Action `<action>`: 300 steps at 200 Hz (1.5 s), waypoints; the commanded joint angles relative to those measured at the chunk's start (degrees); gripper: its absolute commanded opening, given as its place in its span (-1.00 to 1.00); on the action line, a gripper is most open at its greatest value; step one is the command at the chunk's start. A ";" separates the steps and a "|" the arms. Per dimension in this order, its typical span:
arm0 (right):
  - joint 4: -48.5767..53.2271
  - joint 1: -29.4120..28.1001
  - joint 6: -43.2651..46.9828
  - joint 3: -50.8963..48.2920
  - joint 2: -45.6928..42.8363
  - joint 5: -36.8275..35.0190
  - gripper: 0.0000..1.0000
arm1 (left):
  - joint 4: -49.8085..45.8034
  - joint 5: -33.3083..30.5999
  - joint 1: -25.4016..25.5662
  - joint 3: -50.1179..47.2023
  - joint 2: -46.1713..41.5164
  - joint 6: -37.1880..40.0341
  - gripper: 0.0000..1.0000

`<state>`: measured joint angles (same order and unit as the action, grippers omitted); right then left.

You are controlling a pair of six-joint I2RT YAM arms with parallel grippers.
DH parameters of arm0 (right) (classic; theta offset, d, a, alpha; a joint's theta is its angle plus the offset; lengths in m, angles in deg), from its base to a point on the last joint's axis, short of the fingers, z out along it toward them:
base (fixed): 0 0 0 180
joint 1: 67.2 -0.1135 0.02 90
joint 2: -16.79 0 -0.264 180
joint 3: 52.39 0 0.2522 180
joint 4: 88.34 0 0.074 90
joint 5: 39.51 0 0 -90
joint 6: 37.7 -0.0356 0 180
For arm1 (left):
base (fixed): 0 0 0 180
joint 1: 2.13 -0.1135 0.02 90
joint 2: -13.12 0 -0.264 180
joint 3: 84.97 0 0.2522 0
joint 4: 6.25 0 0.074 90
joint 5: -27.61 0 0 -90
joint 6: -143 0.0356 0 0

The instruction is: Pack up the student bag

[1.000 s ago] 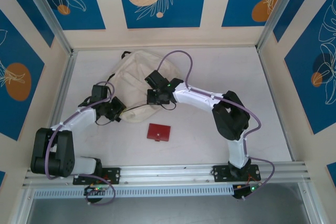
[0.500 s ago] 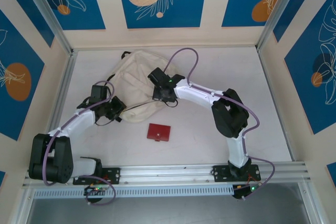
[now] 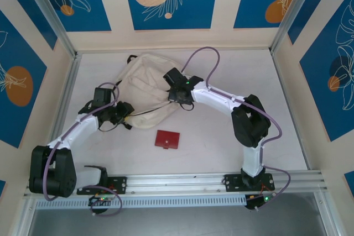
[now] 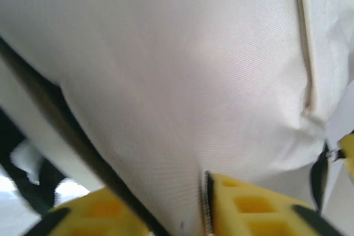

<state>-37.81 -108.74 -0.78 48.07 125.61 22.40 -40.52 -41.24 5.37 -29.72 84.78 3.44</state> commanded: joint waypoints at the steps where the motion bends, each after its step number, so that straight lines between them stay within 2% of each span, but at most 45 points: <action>1: 1.13 3.86 2.93 -1.75 -3.20 -4.84 -1.00 | -5.97 1.84 -0.32 3.66 -1.26 3.94 0.19; 18: 0.47 5.91 5.37 -2.63 -3.80 -3.99 -1.00 | -8.07 1.69 -0.31 6.34 -1.44 6.17 0.48; 34: -0.99 8.39 8.09 -4.25 -4.83 -2.54 -1.00 | -9.70 0.81 -0.33 8.91 -1.37 8.52 0.60; 103: -6.79 20.69 19.27 -14.50 -11.27 10.54 -1.00 | -12.09 -1.74 0.11 17.54 1.69 15.70 0.74; 130: -6.80 25.19 20.47 -17.86 -14.02 11.20 -1.00 | -12.27 -3.12 1.76 19.38 1.99 17.46 0.82; 138: -6.56 26.21 20.47 -18.18 -15.06 11.44 -0.87 | -12.18 -3.11 2.27 19.84 2.30 17.81 0.84; 148: -6.27 26.77 20.79 -18.14 -16.35 12.00 -0.49 | -12.27 -3.10 3.17 20.64 2.90 18.18 0.85; 162: -5.86 26.56 21.43 -17.20 -17.84 13.75 -0.09 | -12.14 -3.56 4.42 21.50 3.78 18.25 0.88; 174: -5.41 25.63 21.23 -15.75 -18.61 15.55 0.09 | -11.39 -4.11 5.49 21.95 4.38 17.80 0.88; 189: -5.20 23.70 20.92 -14.27 -18.75 16.49 0.21 | -10.55 -4.71 6.95 22.92 5.65 17.16 0.89; 200: -5.63 22.50 19.95 -13.26 -18.05 17.83 0.22 | -10.17 -5.01 8.39 24.20 7.04 17.13 0.90; 229: -8.33 20.97 16.80 -10.07 -12.86 26.96 0.17 | -9.68 -5.59 12.34 29.00 12.19 17.35 0.88; 258: -7.30 22.04 13.84 -5.49 -8.38 23.48 0.08 | -8.89 -5.78 16.20 35.88 19.40 18.26 0.72; 300: -3.58 24.67 14.14 2.81 1.12 25.00 -0.02 | -7.25 -5.81 18.94 44.83 29.76 17.32 0.50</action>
<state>-44.48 -85.09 13.85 45.84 122.48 45.83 -49.20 -46.42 23.27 10.30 110.02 20.61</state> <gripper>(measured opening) 0.511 0.777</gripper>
